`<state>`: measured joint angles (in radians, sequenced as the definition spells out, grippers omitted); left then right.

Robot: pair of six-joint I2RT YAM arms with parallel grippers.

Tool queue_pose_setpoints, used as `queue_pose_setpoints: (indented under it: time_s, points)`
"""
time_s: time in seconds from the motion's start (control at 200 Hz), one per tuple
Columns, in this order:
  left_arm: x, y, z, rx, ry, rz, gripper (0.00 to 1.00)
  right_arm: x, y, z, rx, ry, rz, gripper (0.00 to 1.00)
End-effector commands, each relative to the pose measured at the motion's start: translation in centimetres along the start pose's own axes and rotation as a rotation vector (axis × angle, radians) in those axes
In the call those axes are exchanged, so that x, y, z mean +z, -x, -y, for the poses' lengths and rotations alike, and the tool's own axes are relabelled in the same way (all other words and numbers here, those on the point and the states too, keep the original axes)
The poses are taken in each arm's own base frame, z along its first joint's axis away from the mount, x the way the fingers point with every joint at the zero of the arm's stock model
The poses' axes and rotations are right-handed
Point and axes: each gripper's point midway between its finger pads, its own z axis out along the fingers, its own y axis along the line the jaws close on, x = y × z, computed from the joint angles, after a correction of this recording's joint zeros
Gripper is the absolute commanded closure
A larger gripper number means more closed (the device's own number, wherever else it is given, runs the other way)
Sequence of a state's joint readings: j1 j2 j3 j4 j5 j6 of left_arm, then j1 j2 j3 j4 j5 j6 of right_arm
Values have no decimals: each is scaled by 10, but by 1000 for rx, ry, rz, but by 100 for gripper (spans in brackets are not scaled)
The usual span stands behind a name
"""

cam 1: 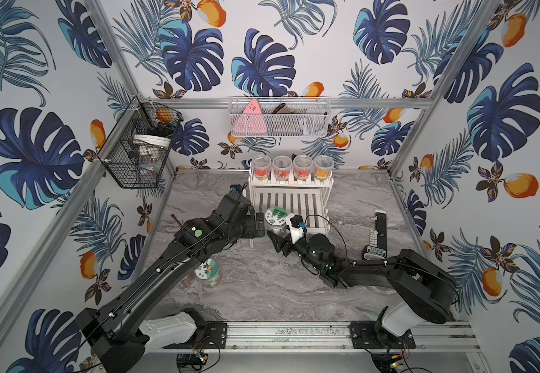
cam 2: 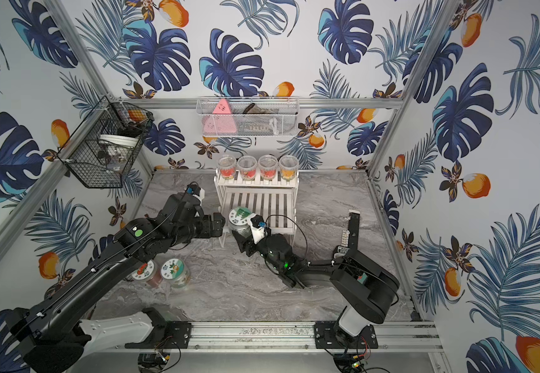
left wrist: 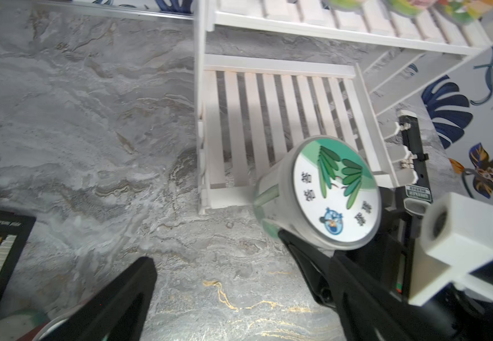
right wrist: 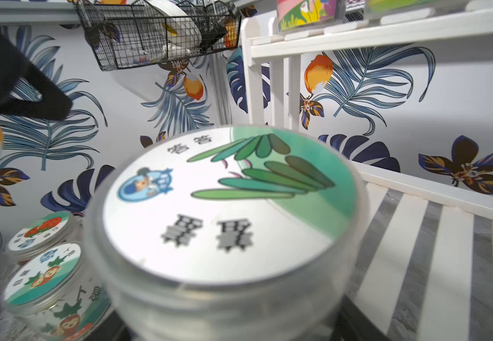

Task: Place the seed container on the shelf
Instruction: Pick up the seed jar at the center of the board, then place the seed jar on the shelf.

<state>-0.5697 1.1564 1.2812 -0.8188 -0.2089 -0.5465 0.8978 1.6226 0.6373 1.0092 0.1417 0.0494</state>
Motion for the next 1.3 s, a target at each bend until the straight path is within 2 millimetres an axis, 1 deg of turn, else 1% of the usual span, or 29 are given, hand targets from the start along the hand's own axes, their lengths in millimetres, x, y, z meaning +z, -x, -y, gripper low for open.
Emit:
queue_pose_setpoints:
  time_s: [0.0,0.085,0.21,0.35,0.51,0.691,0.771,0.836,0.931,0.996,1.056,1.151,1.181,1.246,1.296]
  points:
    - [8,1,-5,-45,-57,-23,2,10,-3,10,-24,-40,-18,26]
    - [16,-1,-14,-98,-79,-43,1,19,-3,14,-34,-57,-26,26]
    - [22,-3,-27,-136,-70,-45,1,32,-4,18,-48,-77,-53,26]
    - [29,-7,-39,-167,-60,-61,1,44,-12,21,-55,-86,-92,25]
    - [35,-12,-44,-188,-68,-76,1,58,-17,24,-61,-100,-127,22]
    - [40,-17,-45,-193,-74,-91,1,71,-19,25,-65,-112,-146,14]
    - [40,-17,-46,-190,-71,-91,1,69,-17,26,-63,-118,-158,8]
    - [39,-18,-47,-188,-70,-91,2,64,-11,26,-62,-122,-176,5]
    - [39,-18,-47,-185,-73,-91,1,52,-8,28,-43,-133,-213,4]
    - [40,-18,-46,-184,-77,-92,1,43,-8,25,-32,-115,-245,4]
    - [40,-17,-46,-183,-81,-94,1,37,-10,21,-27,-88,-268,7]
    - [43,-18,-45,-185,-87,-102,2,32,-12,17,-4,-65,-293,14]
    - [44,-19,-44,-187,-89,-104,2,32,-12,16,-4,-63,-295,15]
    - [45,-19,-43,-194,-98,-103,2,34,-15,15,4,-58,-299,23]
    - [46,-18,-41,-200,-108,-104,2,36,-14,17,7,-69,-291,25]
